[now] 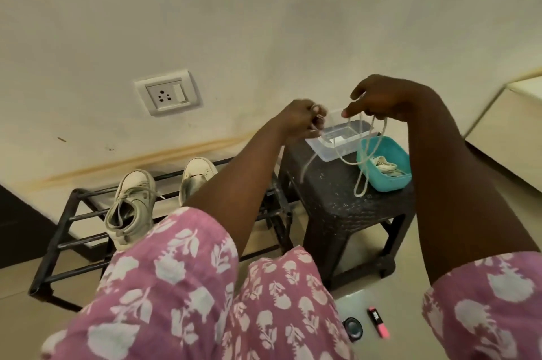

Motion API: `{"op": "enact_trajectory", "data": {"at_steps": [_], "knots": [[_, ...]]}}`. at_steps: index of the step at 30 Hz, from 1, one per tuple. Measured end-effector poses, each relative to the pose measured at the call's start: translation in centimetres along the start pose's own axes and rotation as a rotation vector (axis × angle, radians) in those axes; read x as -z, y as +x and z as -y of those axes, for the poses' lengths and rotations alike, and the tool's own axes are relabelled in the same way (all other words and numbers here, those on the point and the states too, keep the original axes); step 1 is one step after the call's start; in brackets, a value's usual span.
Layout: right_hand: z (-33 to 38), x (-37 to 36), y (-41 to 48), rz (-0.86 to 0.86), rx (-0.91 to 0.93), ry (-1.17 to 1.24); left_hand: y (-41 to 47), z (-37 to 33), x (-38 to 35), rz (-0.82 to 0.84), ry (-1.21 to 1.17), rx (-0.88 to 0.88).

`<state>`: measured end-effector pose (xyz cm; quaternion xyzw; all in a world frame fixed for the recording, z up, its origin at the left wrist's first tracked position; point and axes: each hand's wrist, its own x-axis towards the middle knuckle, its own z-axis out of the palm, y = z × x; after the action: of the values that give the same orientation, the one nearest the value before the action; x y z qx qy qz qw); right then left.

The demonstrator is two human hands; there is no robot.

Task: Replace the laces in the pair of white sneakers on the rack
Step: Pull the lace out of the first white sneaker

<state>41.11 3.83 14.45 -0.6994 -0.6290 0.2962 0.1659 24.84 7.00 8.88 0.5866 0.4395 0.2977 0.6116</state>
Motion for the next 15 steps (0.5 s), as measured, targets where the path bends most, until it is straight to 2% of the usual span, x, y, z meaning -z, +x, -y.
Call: {"op": "enact_trajectory", "data": {"at_steps": [2, 4, 9, 13, 15], "knots": [[0.0, -0.3, 0.0, -0.009, 0.001, -0.082, 0.5, -1.9, -2.3, 0.007, -0.057, -0.031], [-0.2, -0.4, 0.2, -0.087, 0.010, -0.115, 1.2, -2.8, -4.0, -0.012, -0.116, -0.031], [-1.8, -0.9, 1.3, -0.228, -0.009, -0.135, 2.7, -1.2, -6.0, -0.088, -0.350, 0.032], [-4.2, -3.8, 2.2, -0.296, -0.002, -0.071, 4.2, 4.0, -7.0, -0.181, -0.341, 0.183], [-5.7, -6.3, 2.6, -0.314, -0.014, -0.034, 4.5, 7.2, -7.2, -0.229, -0.182, 0.254]]}}
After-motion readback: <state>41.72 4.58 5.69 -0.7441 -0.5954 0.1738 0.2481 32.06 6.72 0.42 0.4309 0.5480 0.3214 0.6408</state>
